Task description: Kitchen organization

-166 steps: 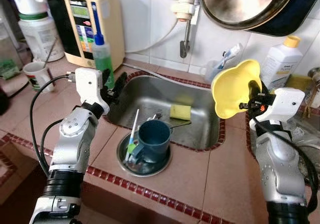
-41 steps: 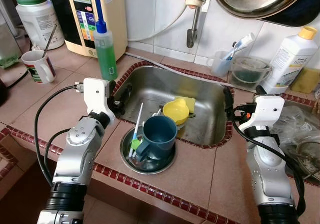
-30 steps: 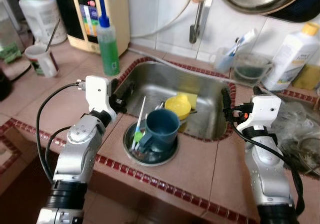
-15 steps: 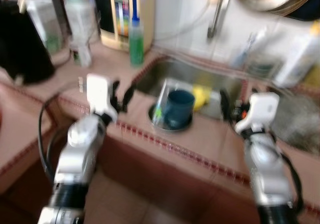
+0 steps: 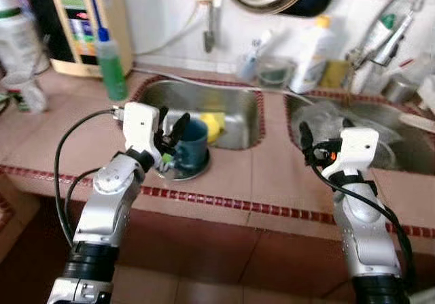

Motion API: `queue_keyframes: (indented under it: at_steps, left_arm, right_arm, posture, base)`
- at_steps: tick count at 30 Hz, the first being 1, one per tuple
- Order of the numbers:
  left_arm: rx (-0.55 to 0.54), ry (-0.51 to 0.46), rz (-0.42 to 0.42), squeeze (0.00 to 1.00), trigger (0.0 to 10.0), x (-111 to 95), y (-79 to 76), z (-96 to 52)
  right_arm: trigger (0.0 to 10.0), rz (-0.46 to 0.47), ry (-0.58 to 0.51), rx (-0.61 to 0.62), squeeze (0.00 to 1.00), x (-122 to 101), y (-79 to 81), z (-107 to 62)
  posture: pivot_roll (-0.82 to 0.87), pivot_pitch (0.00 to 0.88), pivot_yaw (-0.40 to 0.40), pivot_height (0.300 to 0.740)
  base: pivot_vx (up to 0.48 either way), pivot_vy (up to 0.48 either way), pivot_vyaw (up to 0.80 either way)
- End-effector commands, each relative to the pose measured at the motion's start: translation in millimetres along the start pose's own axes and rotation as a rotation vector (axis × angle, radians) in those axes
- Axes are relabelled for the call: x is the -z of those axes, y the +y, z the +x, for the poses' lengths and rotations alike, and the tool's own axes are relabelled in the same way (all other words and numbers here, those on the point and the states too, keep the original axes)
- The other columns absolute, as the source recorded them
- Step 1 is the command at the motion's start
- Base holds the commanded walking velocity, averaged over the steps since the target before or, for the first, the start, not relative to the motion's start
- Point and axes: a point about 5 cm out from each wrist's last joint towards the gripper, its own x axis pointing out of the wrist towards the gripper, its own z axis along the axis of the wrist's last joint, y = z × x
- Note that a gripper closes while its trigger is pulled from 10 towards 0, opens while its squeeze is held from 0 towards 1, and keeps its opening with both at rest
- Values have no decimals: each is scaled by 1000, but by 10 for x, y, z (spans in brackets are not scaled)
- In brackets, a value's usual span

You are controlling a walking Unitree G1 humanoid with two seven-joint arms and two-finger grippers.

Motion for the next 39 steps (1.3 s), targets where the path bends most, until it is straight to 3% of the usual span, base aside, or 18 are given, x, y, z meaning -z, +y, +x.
queue_keyframes:
  at_steps: [1, 6, 9, 10, 11, 12, 13, 17, 18, 24, 26, 33, 34, 35, 37, 39]
  left_arm:
    - [9, -5, 33, 0, 10000, -32, 21, 19]
    - [-3, -17, 12, 0, 10000, -66, 74, 29]
    - [-23, -42, -43, 0, 10000, -76, 113, 15]
    - [-34, -52, -124, 0, 10000, -84, 124, 13]
    - [-34, -52, -124, 0, 10000, -84, 124, 13]
    - [-37, -94, -180, 929, 10000, -125, 128, 8]
    - [-43, -114, -170, 1000, 10000, -148, 134, 0]
    - [-27, -151, -135, 1000, 10000, -191, 111, 19]
    - [41, -164, -19, 1000, 10000, -236, 55, 41]
    - [187, -205, 99, 1000, 10000, -388, 19, 106]
    - [243, -200, 141, 1000, 10000, -409, 12, 118]
    - [277, -133, 211, 1000, 10000, -366, -40, 166]
    - [282, -86, 254, 275, 10000, -313, -65, 180]
    - [279, -14, 241, 0, 10000, -233, -72, 195]
    - [264, 60, 193, 0, 10000, -148, -88, 209]
    - [239, 71, 99, 0, 10000, -164, -137, 212]
  right_arm:
    - [10000, 5, -28, -9, 0, -66, 12, 16]
    - [10000, 21, -17, -19, 0, -60, 16, -12]
    - [10000, 33, -25, -23, 0, -68, 18, -38]
    - [10000, 35, -32, -22, 0, -80, 9, -48]
    - [10000, 35, -32, -22, 0, -80, 9, -48]
    - [10000, 38, -40, -22, 0, -95, 4, -53]
    - [10000, 34, -46, -26, 0, -107, 5, -56]
    - [10000, 30, -64, -56, 0, -149, 12, -59]
    - [10000, 13, -75, -88, 0, -173, 21, -62]
    - [10000, -29, -89, -144, 0, -234, -3, -37]
    - [10000, -32, -94, -147, 0, -266, -39, -44]
    - [10000, -39, -89, -148, 0, -249, -53, -124]
    - [10000, -37, -84, -148, 0, -239, -48, -150]
    - [10000, -36, -81, -146, 0, -231, -47, -168]
    - [10000, -36, -77, -142, 0, -218, -48, -195]
    - [10000, -33, -68, -122, 0, -199, -60, -239]
  posture:
    - [-74, 0, -34, 740]
    - [-80, 0, -28, 740]
    - [-84, 3, -26, 740]
    - [-89, 5, -26, 740]
    - [-89, 5, -26, 740]
    - [-89, 5, -26, 740]
    - [-89, 5, -26, 740]
    - [-80, 5, -52, 740]
    - [-68, 2, -66, 740]
    - [-57, 0, -84, 740]
    - [-59, 4, -77, 740]
    - [-89, 11, -39, 740]
    - [-93, 14, -29, 740]
    - [-100, 16, -19, 740]
    - [-105, 17, -12, 740]
    - [-120, 23, 8, 740]
  base:
    - [0, 0, 0]
    - [0, 0, 0]
    - [0, 0, 0]
    - [0, 0, 0]
    - [0, 0, 0]
    - [0, 0, 0]
    - [0, 0, 0]
    - [0, 0, 0]
    - [0, 0, 0]
    - [0, 0, 0]
    - [0, 0, 0]
    - [0, 0, 0]
    - [0, 0, 0]
    - [0, 0, 0]
    - [0, 0, 0]
    - [0, 0, 0]
